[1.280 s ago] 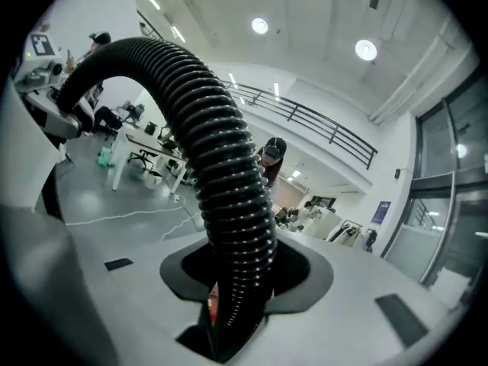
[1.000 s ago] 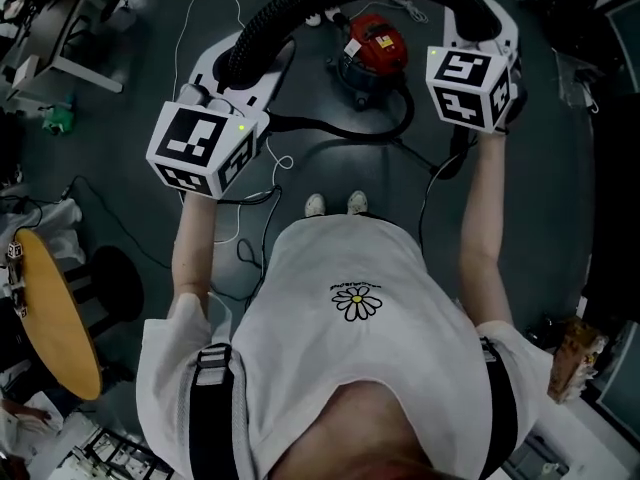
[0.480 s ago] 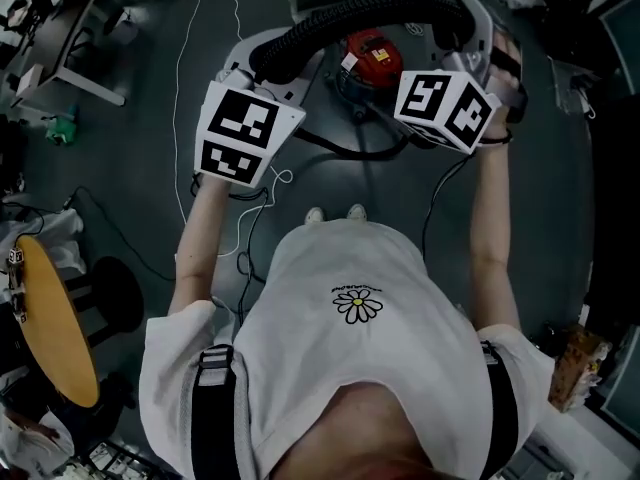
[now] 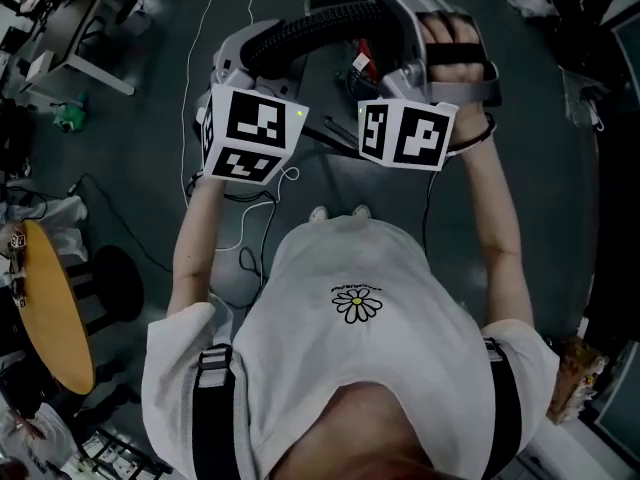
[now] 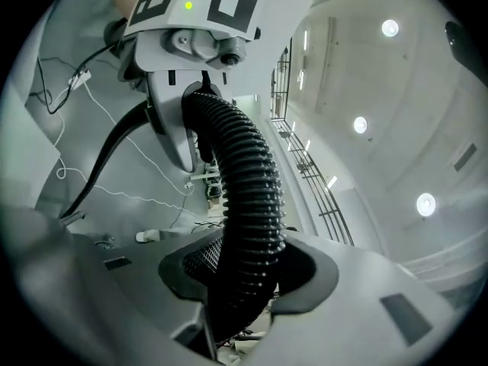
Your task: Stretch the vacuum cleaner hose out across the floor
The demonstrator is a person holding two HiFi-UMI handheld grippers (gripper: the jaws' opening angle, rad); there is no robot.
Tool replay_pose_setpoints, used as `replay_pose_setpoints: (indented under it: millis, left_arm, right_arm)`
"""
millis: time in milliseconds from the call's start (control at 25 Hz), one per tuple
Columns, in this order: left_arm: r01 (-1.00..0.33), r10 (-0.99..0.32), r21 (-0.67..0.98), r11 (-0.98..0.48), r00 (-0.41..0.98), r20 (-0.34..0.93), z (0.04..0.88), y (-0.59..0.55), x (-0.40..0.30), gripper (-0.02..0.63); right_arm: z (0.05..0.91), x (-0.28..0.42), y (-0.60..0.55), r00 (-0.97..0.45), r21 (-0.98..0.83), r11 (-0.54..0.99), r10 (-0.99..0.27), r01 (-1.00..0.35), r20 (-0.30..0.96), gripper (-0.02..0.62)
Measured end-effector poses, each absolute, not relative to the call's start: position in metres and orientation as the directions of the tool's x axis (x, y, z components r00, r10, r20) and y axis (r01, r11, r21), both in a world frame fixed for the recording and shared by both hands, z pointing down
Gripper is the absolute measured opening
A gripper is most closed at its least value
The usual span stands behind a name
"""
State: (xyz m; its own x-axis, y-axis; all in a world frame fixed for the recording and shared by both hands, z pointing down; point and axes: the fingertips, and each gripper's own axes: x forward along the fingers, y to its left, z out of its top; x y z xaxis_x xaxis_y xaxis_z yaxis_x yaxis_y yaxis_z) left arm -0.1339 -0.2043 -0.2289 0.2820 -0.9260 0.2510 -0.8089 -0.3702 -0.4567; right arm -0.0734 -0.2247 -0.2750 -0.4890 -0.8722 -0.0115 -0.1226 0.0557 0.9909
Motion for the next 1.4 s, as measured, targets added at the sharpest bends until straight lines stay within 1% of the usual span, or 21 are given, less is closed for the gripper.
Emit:
replay_pose_setpoints:
  millis: [160, 280, 400, 520, 560, 600, 680, 760, 840, 920, 1040, 1120, 1200, 1320, 1400]
  left_arm:
    - [-0.796, -0.952, -0.526, -0.300, 0.210, 0.224, -0.234, -0.205, -0.140, 0.103]
    - [-0.770, -0.956, -0.574, -0.281, 0.172, 0.237, -0.230, -0.205, -0.143, 0.103]
    - [-0.778, -0.970, -0.585, -0.230, 0.135, 0.203, -0.234, -0.216, -0.146, 0.103]
    - [-0.782, -0.972, -0.577, -0.235, 0.171, 0.163, -0.230, -0.225, -0.140, 0.103]
    - [-0.784, -0.971, -0.573, -0.240, 0.189, 0.149, -0.228, -0.226, -0.137, 0.103]
    - [-0.789, -0.972, -0.567, -0.235, 0.195, 0.132, -0.226, -0.227, -0.136, 0.105]
    - [-0.803, -0.977, -0.557, -0.213, 0.186, 0.105, -0.228, -0.228, -0.137, 0.133]
    - [-0.795, -0.978, -0.570, -0.207, 0.181, 0.103, -0.229, -0.229, -0.136, 0.167]
    - [-0.776, -0.975, -0.591, -0.221, 0.189, 0.116, -0.223, -0.228, -0.129, 0.174]
    - [-0.786, -0.974, -0.575, -0.228, 0.192, 0.124, -0.219, -0.228, -0.130, 0.175]
    - [-0.828, -0.980, -0.524, -0.200, 0.165, 0.112, -0.224, -0.230, -0.146, 0.175]
    - [-0.846, -0.985, -0.503, -0.174, 0.148, 0.093, -0.235, -0.229, -0.155, 0.175]
    - [-0.858, -0.987, -0.488, -0.160, 0.141, 0.076, -0.249, -0.226, -0.164, 0.174]
    - [-0.871, -0.989, -0.469, -0.147, 0.131, 0.067, -0.257, -0.221, -0.173, 0.175]
    - [-0.861, -0.990, -0.488, -0.142, 0.115, 0.087, -0.250, -0.221, -0.176, 0.174]
  right_arm:
    - [-0.264, -0.090, -0.220, -0.521, 0.998, 0.054, -0.853, -0.033, 0.029, 0.175]
    - [-0.257, -0.105, -0.216, -0.531, 0.999, 0.023, -0.846, 0.040, 0.040, 0.175]
    - [-0.259, -0.119, -0.226, -0.489, 0.998, 0.003, -0.872, 0.060, 0.032, 0.175]
    - [-0.248, -0.116, -0.233, -0.489, 0.998, 0.049, -0.870, 0.048, 0.066, 0.175]
    - [-0.244, -0.112, -0.233, -0.505, 0.997, 0.078, -0.860, 0.005, 0.070, 0.175]
    - [-0.242, -0.108, -0.232, -0.530, 0.990, 0.122, -0.846, -0.074, 0.064, 0.175]
    - [-0.240, -0.100, -0.231, -0.596, 0.913, 0.265, -0.802, -0.311, 0.030, 0.176]
    - [-0.232, -0.083, -0.235, -0.616, 0.765, 0.391, -0.788, -0.512, -0.010, 0.228]
    - [-0.209, -0.057, -0.244, -0.554, 0.650, 0.413, -0.832, -0.638, -0.015, 0.238]
    - [-0.171, -0.030, -0.254, -0.462, 0.542, 0.412, -0.885, -0.732, 0.049, 0.238]
    - [-0.084, 0.008, -0.265, -0.374, 0.355, 0.441, -0.895, -0.824, 0.244, 0.238]
    - [-0.029, 0.027, -0.268, -0.363, 0.251, 0.455, -0.868, -0.854, 0.338, 0.236]
    - [0.008, 0.031, -0.269, -0.405, 0.156, 0.492, -0.828, -0.856, 0.387, 0.236]
    - [0.035, 0.017, -0.269, -0.485, 0.059, 0.568, -0.748, -0.821, 0.453, 0.235]
    - [0.034, 0.016, -0.272, -0.485, 0.042, 0.572, -0.729, -0.819, 0.483, 0.173]
